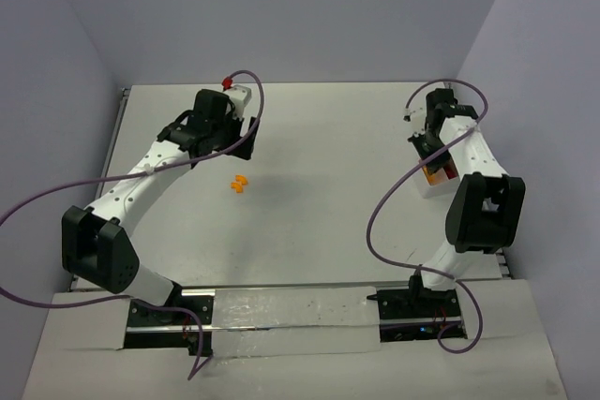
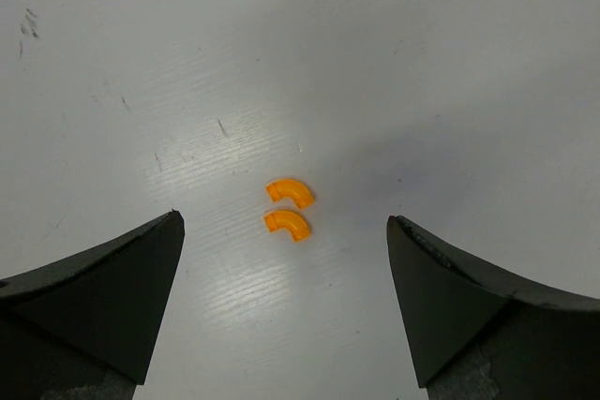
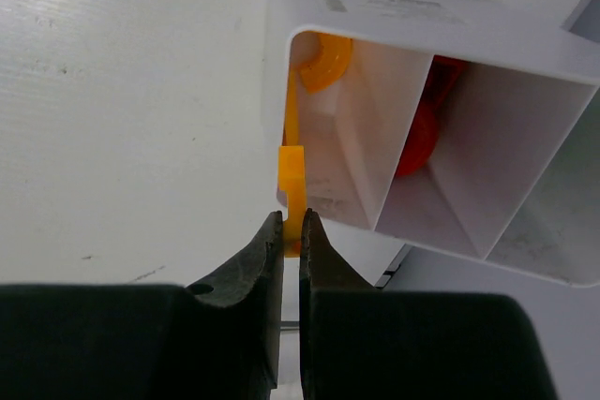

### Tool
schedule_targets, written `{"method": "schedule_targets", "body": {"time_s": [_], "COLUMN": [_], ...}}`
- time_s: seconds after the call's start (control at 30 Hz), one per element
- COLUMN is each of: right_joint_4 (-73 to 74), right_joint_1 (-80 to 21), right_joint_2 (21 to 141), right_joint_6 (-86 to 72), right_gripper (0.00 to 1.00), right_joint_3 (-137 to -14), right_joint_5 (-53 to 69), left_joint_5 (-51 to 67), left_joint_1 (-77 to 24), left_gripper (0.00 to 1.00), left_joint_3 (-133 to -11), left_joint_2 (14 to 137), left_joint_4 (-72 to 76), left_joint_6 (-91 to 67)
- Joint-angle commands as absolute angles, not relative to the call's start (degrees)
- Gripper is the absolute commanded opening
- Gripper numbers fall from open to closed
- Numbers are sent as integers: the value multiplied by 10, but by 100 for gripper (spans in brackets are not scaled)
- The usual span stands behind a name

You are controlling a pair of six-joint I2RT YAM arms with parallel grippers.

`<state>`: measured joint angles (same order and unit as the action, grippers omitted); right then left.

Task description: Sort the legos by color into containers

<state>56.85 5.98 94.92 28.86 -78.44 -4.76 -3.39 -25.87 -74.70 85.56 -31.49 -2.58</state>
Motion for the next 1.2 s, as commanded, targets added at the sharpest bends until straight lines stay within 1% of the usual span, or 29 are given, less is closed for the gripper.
{"method": "schedule_targets", "body": {"time_s": [0.0,0.17,0.23,0.33,0.37,0.47,0.5,0.57,0.6,0.73,0.8,0.83,0.9,0.93,1.0,1.03,1.07,1.17], "right_joint_4": [547,541,536,533,533,538,540,549,554,585,598,601,607,610,610,609,604,592], "right_joint_1": [68,68,68,68,68,68,68,67,65,48,35,30,16,7,-12,-20,-30,-44], "right_joint_2": [973,994,1003,1007,1007,1002,1000,987,981,948,933,930,922,921,917,916,910,906], "right_joint_6": [272,260,260,258,257,255,254,250,246,234,218,214,197,192,174,173,164,154], "right_gripper": [2,5,12,39,46,59,65,71,77,83,88,90,97,98,98,98,99,99], "right_joint_3": [-828,-841,-843,-845,-846,-848,-849,-854,-864,-899,-921,-927,-944,-947,-950,-949,-938,-925], "right_joint_5": [-77,-86,-95,-98,-98,-96,-92,-84,-67,-23,10,24,47,56,69,72,75,80], "left_joint_5": [-32,-30,-27,-15,-10,-5,-5,9,22,47,65,71,80,79,79,80,85,92], "left_joint_1": [-243,-237,-232,-214,-208,-193,-189,-183,-176,-163,-161,-160,-160,-160,-160,-160,-160,-160], "left_gripper": [99,99,99,99,99,99,99,99,99,97,95,93,85,81,68,68,64,64], "left_joint_3": [-751,-745,-744,-742,-742,-740,-739,-735,-728,-699,-685,-682,-676,-674,-675,-675,-673,-665], "left_joint_2": [862,865,867,867,868,870,870,869,868,866,874,877,890,898,923,924,933,943], "left_joint_4": [-319,-316,-320,-321,-323,-329,-332,-335,-336,-334,-334,-333,-330,-328,-324,-323,-320,-310], "left_joint_6": [-25,-25,-22,-22,-20,-13,-6,15,29,69,91,97,106,108,105,105,105,116]}}
